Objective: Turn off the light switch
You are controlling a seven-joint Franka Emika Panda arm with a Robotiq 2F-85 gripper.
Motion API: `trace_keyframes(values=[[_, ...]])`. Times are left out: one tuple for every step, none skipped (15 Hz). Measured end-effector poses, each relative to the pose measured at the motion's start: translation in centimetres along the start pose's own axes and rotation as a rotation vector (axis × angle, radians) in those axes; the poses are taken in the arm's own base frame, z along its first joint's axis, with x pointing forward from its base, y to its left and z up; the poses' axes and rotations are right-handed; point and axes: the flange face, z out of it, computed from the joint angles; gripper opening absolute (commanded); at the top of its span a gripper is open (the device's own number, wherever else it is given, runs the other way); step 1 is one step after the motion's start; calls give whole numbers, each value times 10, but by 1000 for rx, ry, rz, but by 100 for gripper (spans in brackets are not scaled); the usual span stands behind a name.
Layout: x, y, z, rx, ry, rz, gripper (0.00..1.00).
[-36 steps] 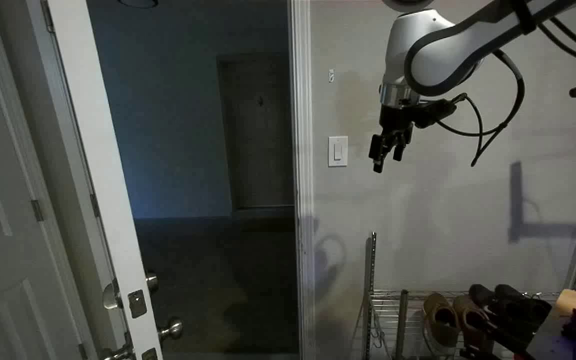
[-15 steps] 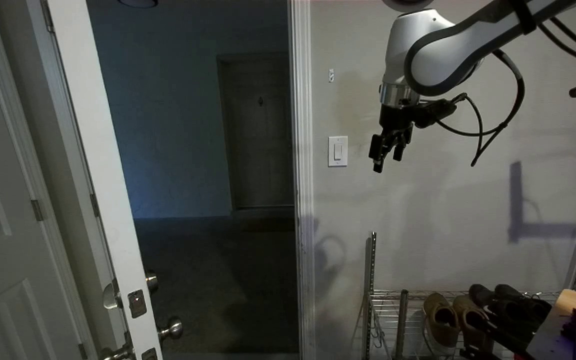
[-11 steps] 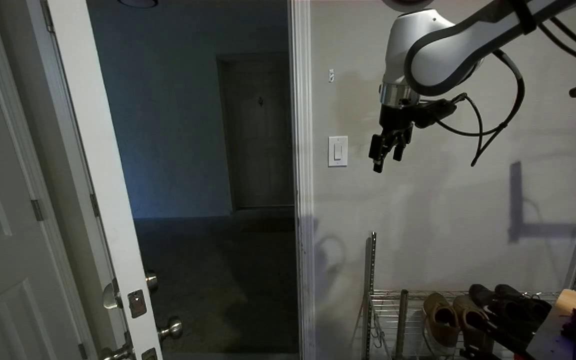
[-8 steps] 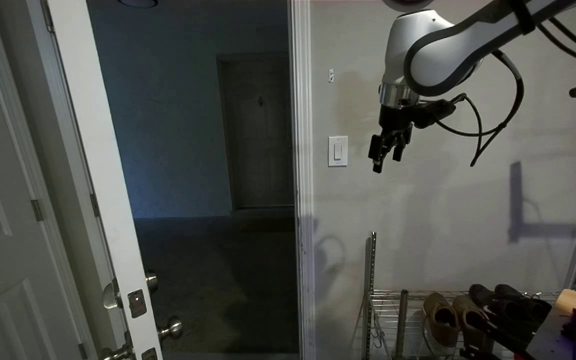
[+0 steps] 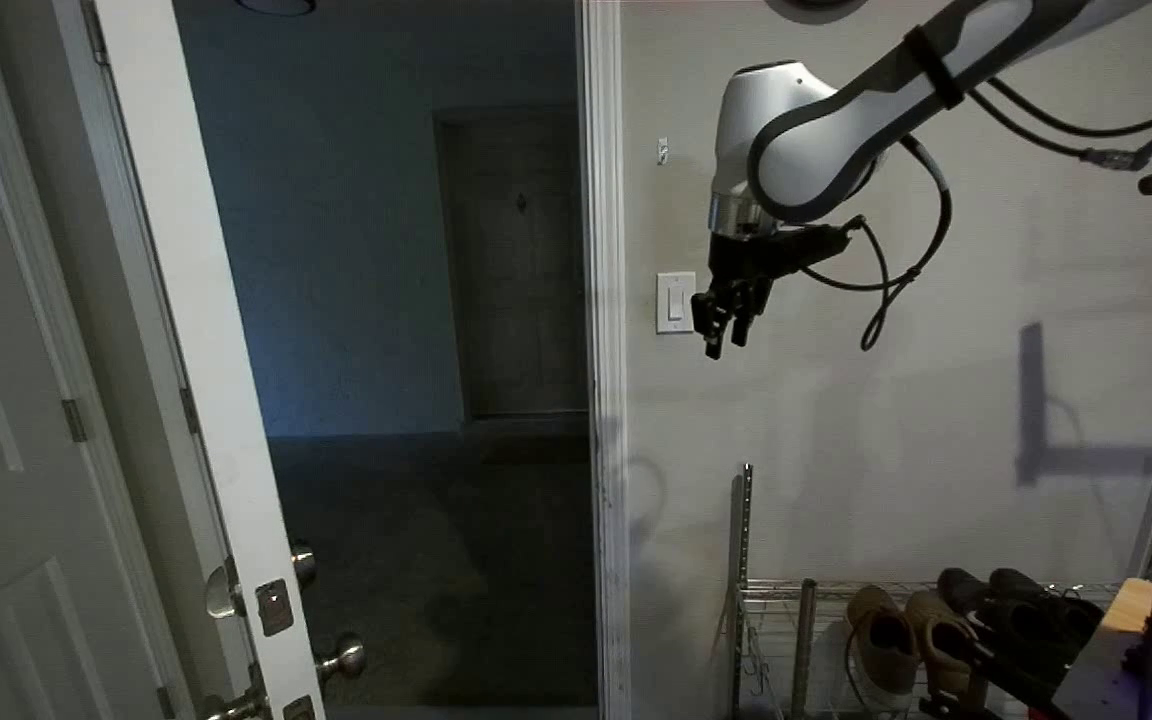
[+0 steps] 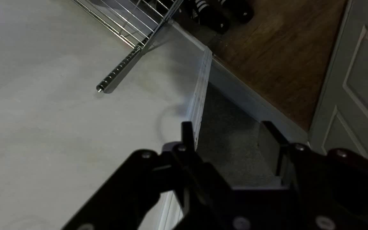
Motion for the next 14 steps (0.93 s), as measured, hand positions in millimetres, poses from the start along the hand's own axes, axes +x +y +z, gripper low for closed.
trace_keyframes(values=[[10,-3,4,-9,3,15,20],[21,-4,8,-18,8,32,13],[32,-4,12,-26,19,51,8],[42,-4,15,-33,33,73,6],[53,-3,18,-40,46,97,5],[63,-1,22,-50,60,122,4],[72,2,26,-59,72,147,2],[80,6,30,-69,84,175,5],[87,9,35,-78,92,202,5],[95,14,40,-88,99,229,7],[102,18,45,-96,105,256,7],[108,22,49,-103,112,280,8],[115,26,54,-112,119,301,7],[120,30,58,-121,126,322,7]])
